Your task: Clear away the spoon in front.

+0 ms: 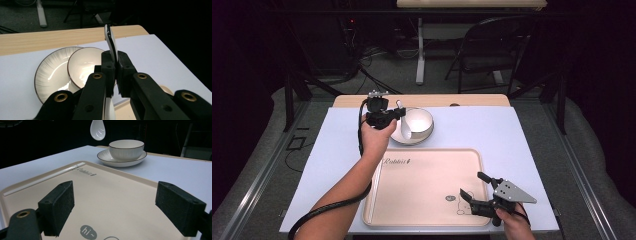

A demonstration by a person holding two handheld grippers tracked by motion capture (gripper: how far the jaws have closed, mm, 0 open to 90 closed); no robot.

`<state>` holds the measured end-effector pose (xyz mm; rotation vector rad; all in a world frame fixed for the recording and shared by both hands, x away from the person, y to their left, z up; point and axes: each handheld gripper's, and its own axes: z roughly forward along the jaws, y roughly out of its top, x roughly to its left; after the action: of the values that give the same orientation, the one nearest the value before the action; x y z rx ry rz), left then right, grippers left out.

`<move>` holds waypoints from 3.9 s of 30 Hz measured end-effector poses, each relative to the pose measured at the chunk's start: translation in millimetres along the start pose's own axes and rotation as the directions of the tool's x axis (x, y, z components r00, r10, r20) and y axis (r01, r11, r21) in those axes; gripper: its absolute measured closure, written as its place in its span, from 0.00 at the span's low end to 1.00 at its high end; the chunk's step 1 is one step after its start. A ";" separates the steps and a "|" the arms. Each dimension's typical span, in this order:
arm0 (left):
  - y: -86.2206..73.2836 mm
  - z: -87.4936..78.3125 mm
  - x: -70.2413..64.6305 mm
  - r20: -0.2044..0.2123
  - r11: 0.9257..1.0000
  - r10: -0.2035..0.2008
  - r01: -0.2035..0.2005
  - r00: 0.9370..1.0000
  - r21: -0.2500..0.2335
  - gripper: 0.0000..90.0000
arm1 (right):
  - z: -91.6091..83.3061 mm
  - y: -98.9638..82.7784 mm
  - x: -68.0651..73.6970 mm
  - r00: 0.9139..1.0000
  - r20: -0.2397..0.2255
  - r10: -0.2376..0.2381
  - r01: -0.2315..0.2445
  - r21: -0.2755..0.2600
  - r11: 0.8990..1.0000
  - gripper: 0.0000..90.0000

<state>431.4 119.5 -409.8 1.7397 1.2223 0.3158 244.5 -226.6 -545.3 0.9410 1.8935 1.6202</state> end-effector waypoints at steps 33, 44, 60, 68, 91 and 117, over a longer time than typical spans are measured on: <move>-76.3 -62.5 15.7 0.038 0.998 0.015 -0.017 0.999 0.067 0.95 | 1.0 -0.7 1.2 1.000 0.004 -0.005 0.005 0.005 1.000 0.16; -99.0 -71.8 21.2 0.042 0.996 -0.002 -0.002 0.999 0.094 0.95 | 0.9 -0.7 1.5 1.000 0.005 -0.008 0.008 0.005 1.000 0.16; -119.6 -77.5 20.0 0.044 0.987 0.011 -0.018 0.999 0.159 0.95 | 1.2 -0.9 1.8 1.000 0.003 -0.007 0.007 0.008 1.000 0.16; -129.0 -74.5 21.2 0.044 0.977 0.008 -0.017 0.999 0.212 0.95 | 1.4 -1.1 1.8 1.000 0.004 -0.007 0.007 0.008 1.000 0.16; -134.4 -41.5 32.6 0.020 0.967 -0.014 0.008 1.000 0.256 0.91 | 1.6 -1.3 1.5 1.000 0.004 -0.006 0.006 0.009 1.000 0.16; -149.4 -8.4 55.4 -0.036 0.951 -0.063 0.071 0.997 0.301 0.84 | 1.6 -1.3 1.8 1.000 0.002 -0.006 0.006 0.009 1.000 0.16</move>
<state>363.8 177.3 -542.2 1.9526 1.4032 0.1140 244.3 -224.3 -546.7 0.9390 1.9028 1.6076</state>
